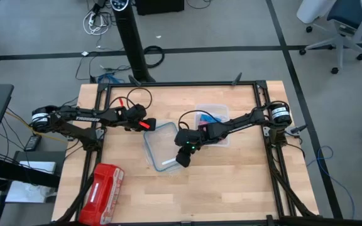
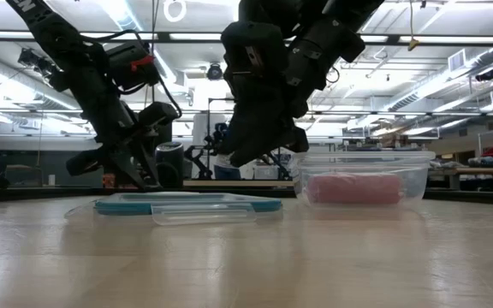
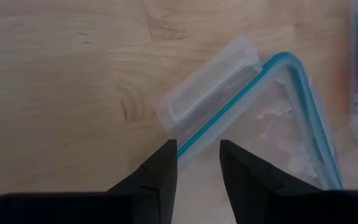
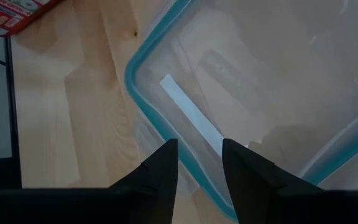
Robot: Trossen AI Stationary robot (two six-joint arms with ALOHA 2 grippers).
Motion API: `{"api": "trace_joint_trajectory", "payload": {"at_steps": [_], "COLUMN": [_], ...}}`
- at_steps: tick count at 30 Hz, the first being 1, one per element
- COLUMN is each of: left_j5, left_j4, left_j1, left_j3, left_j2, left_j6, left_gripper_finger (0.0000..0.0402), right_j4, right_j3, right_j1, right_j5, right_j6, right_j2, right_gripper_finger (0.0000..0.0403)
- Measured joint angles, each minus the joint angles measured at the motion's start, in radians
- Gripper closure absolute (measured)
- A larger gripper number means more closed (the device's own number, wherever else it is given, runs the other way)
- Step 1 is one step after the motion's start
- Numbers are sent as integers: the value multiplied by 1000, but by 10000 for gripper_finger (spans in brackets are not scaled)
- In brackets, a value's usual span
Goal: Roll bandage
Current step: Close the lid of the tupperware
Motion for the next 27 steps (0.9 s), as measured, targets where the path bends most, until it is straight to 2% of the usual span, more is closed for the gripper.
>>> {"api": "trace_joint_trajectory", "payload": {"at_steps": [7,14,20,27], "left_j5": [-31,-54,-50,-31], "left_j4": [15,71,92,88], "left_j1": [0,0,-1,-15], "left_j3": [0,0,0,0], "left_j2": [0,0,0,0], "left_j6": [3,4,4,59], "left_gripper_finger": [275,275,275,275], "right_j4": [0,-1,-12,-126], "right_j3": [0,0,0,-1], "right_j1": [1,1,6,49], "right_j5": [-50,-47,-44,-22], "right_j6": [-13,-4,65,182], "right_j2": [0,0,-5,-13], "right_gripper_finger": [275,276,277,277]}}
